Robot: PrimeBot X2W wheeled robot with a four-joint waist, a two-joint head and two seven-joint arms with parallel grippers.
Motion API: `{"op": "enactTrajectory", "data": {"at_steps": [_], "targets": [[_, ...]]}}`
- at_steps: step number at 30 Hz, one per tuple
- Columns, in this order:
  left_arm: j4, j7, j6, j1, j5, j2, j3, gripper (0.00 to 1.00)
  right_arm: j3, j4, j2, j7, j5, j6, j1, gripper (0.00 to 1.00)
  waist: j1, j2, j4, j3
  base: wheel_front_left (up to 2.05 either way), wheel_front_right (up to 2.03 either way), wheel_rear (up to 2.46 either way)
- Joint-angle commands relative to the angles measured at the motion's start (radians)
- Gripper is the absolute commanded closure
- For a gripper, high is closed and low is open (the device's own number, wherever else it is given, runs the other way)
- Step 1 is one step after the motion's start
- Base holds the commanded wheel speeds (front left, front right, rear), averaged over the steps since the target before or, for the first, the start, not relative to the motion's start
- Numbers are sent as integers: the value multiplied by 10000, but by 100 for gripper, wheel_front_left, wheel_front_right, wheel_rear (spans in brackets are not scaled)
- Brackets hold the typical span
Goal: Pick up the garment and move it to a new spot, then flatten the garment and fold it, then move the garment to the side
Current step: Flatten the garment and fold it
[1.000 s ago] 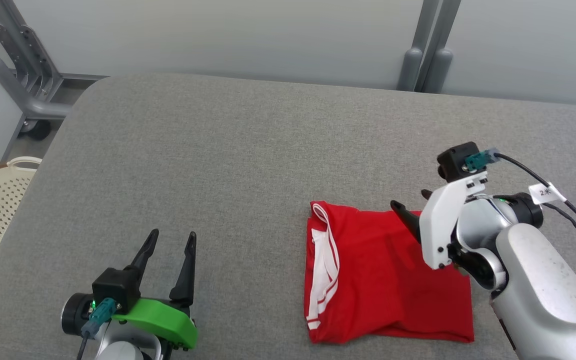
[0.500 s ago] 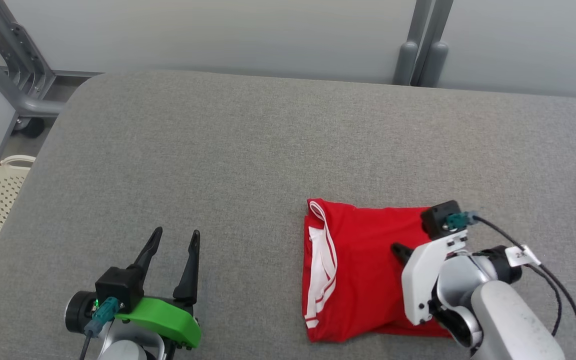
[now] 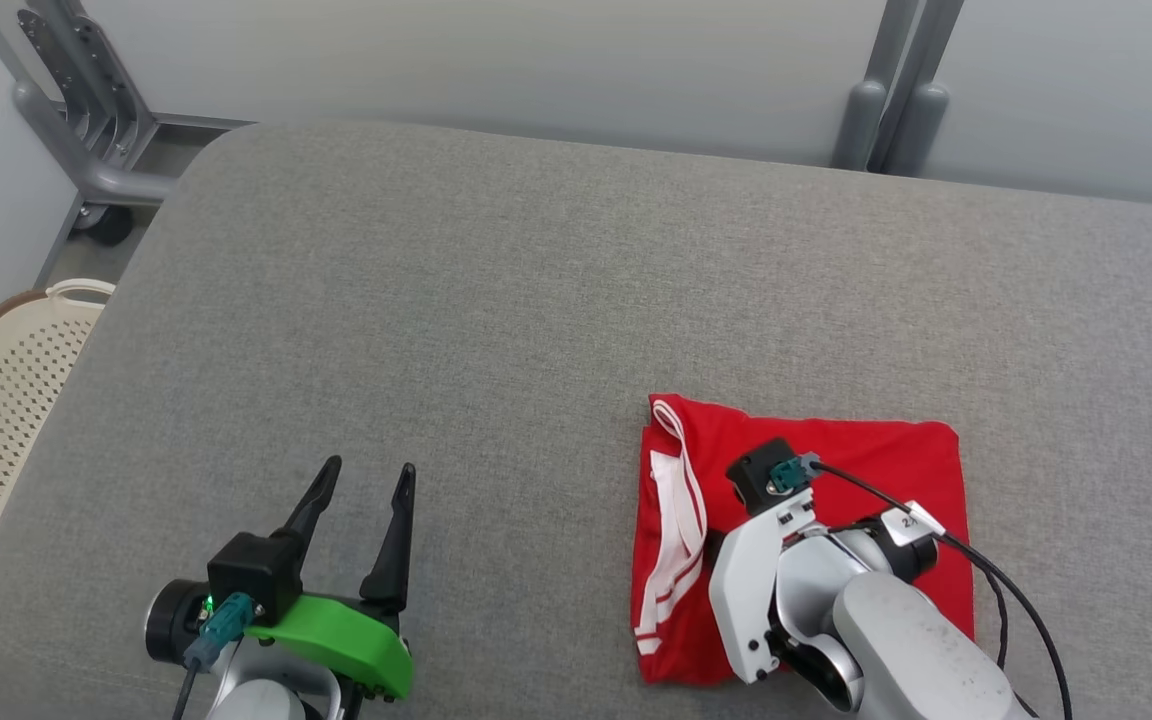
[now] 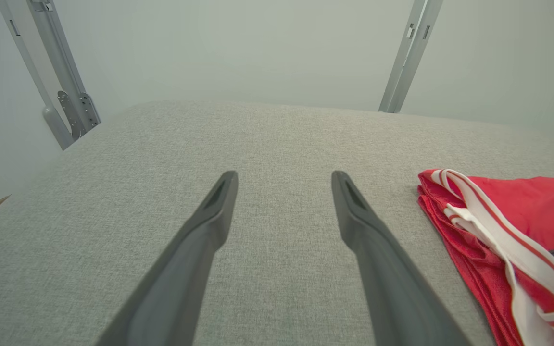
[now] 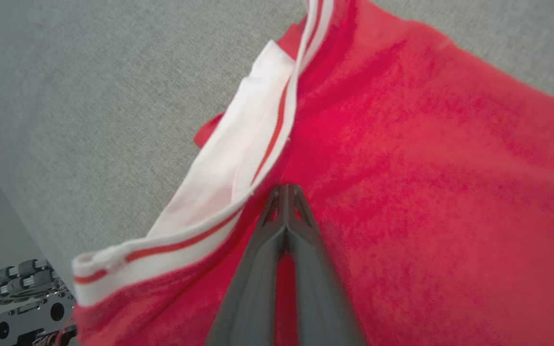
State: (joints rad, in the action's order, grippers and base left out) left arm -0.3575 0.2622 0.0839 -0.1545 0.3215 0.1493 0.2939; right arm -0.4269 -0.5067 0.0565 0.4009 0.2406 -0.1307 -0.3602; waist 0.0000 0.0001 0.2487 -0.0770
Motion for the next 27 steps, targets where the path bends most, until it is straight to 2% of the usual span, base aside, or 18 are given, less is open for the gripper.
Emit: {"op": "enactTrajectory", "data": {"at_steps": [1, 16, 20, 24, 25, 26, 27], "targets": [[-30, 30, 49, -16, -62, 5, 4, 0, -250, -340, -18, -204, 173, 2, -227, 100, 0, -1, 138, 18, 0, 0, 0], [-156, 31, 117, -90, -128, -65, 20, 0, -2054, -1507, -46, -956, 1584, 2, -1293, 100, 0, -1, 515, -45, 0, 0, 0], [-195, 31, 111, -131, -140, -87, -32, 0, -2531, -1514, -46, -1153, 2071, 2, -1587, 100, 0, -1, 517, 0, 0, 0, 0], [-149, 31, 55, -58, -163, -69, -136, 0, -2584, -1414, -41, -1349, 2298, 2, -2058, 100, 0, -1, 410, 99, 0, 0, 0], [-113, 31, 44, -23, -154, -51, -174, 0, -2431, -1429, -38, -1389, 2301, 3, -2160, 91, 0, -1, 367, 134, 0, 0, 0], [-52, 31, 50, 18, -154, -33, -211, 0, -2219, -1485, -36, -1381, 2191, 2, -2267, 67, 0, -1, 316, 171, 0, 0, 0], [-28, 31, 38, 87, -155, -18, -245, 0, -1998, -1519, -37, -1321, 2046, 2, -2354, 23, 0, -1, 262, 210, 0, 0, 0]]}}
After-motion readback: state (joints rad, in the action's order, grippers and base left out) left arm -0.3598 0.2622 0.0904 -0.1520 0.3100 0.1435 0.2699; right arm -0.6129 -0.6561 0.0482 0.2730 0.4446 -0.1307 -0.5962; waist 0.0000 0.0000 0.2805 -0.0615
